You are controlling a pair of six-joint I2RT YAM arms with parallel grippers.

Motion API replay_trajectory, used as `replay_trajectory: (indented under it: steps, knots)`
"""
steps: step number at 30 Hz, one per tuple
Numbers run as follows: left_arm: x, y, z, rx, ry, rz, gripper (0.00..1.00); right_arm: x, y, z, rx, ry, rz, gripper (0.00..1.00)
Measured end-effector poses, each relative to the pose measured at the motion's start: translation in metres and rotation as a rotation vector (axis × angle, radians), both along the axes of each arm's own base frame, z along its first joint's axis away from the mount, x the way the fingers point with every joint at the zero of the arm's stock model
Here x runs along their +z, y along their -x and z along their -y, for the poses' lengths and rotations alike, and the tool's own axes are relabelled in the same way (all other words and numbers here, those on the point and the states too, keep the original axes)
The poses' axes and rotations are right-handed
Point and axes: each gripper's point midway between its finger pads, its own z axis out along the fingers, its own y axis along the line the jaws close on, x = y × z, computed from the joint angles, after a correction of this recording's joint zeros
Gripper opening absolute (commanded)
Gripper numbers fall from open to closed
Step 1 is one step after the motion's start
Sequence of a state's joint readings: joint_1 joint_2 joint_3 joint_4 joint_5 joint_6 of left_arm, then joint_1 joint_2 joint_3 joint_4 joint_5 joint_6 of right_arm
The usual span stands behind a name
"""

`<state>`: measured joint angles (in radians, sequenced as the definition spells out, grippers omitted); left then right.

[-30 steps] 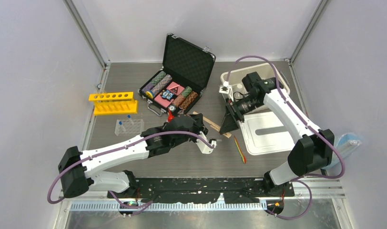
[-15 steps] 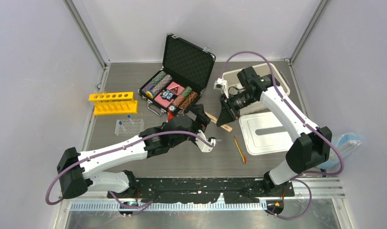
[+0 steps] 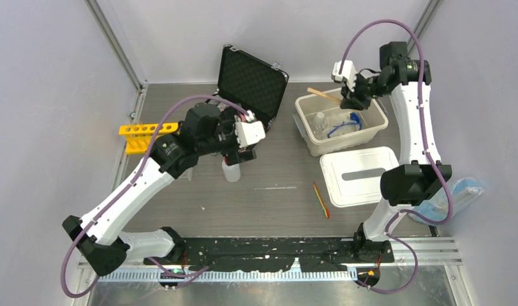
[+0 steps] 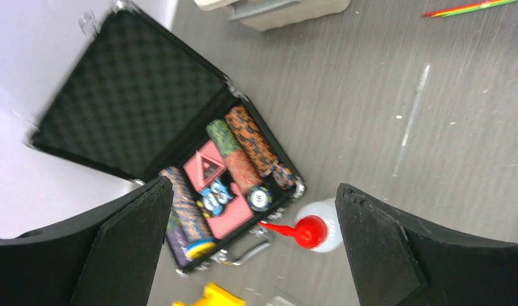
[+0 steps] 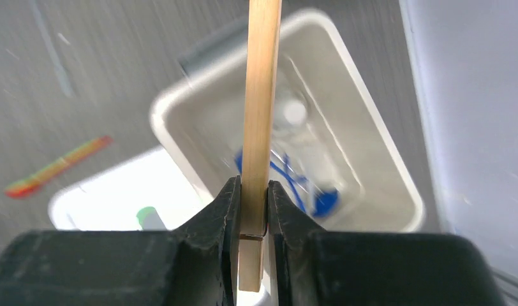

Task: Organize the chemistry lab equipment

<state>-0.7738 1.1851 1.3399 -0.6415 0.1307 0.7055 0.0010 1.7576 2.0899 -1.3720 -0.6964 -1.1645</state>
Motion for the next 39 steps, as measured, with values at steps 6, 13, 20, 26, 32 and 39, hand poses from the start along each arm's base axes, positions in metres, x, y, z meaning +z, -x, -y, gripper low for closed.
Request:
replay_trajectory:
  steps: [6,13,20,26,32,39]
  knots:
    - [-0.018,-0.003,-0.007,0.087,0.065,-0.195,1.00,-0.046,-0.018,0.059,0.130,0.303,0.094,0.05]
    - [-0.024,0.004,-0.003,0.109,0.107,-0.283,0.99,-0.113,-0.055,0.087,0.282,0.487,0.061,0.05]
    - [-0.028,0.002,-0.005,0.139,0.109,-0.299,1.00,-0.161,-0.066,0.104,0.406,0.611,0.028,0.50]
    - [-0.036,-0.007,-0.014,0.208,0.135,-0.349,1.00,-0.162,-0.075,0.108,0.379,0.633,0.049,0.68]
    - [-0.055,-0.032,-0.040,0.346,0.223,-0.508,0.99,-0.128,-0.094,0.103,0.258,0.580,0.122,0.87]
    - [-0.116,-0.029,-0.077,0.568,0.260,-0.716,1.00,-0.037,-0.089,0.079,-0.041,0.322,0.259,0.95]
